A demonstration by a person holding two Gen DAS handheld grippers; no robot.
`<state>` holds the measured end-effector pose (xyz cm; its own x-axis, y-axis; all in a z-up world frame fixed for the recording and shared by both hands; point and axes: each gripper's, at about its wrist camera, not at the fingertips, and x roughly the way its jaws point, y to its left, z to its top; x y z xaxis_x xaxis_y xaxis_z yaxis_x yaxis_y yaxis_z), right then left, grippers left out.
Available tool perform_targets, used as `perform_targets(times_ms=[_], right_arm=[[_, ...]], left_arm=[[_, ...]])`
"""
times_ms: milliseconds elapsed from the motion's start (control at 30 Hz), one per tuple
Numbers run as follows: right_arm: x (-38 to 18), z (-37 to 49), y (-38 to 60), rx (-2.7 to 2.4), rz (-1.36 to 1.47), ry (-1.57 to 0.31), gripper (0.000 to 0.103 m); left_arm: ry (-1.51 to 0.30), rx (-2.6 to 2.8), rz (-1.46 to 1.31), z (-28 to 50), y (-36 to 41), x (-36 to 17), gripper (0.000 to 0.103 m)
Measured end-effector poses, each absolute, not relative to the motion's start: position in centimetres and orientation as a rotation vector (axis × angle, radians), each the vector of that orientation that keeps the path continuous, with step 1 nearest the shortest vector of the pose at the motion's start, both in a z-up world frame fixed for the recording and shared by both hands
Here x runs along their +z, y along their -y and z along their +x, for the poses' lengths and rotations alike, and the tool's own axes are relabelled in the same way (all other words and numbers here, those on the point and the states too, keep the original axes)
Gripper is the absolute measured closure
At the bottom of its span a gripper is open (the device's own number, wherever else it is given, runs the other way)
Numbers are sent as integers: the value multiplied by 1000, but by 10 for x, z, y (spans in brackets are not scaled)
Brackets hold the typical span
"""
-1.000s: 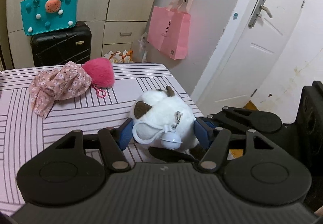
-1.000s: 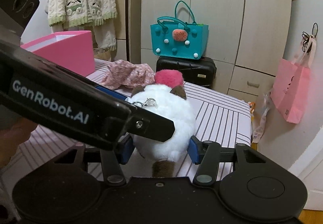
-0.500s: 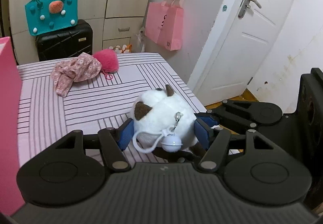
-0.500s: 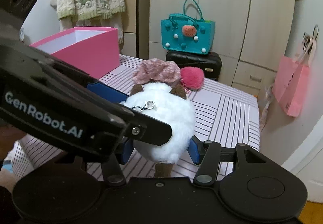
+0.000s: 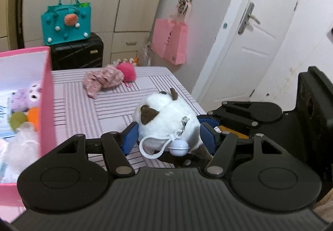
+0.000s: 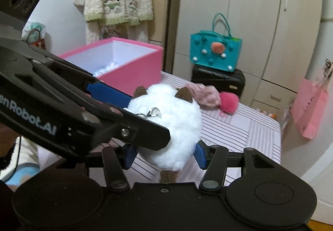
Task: Organize soft objects
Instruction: 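Lift the white cat plush with both tools and carry it over the box, then lower the cat plush into the box and open both tools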
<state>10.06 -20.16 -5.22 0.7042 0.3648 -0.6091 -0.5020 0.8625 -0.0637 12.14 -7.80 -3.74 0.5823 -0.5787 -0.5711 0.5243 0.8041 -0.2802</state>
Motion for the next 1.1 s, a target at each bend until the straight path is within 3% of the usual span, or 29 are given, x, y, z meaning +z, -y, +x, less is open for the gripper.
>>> perform_targets(times_ms=[567, 1100], right_arm=[[-4, 112, 91, 658, -340, -489, 42], [2, 204, 16, 951, -342, -545, 42]], left_arm=[[-570, -573, -196, 92, -41, 18, 40], [-481, -371, -301, 126, -118, 10, 37]])
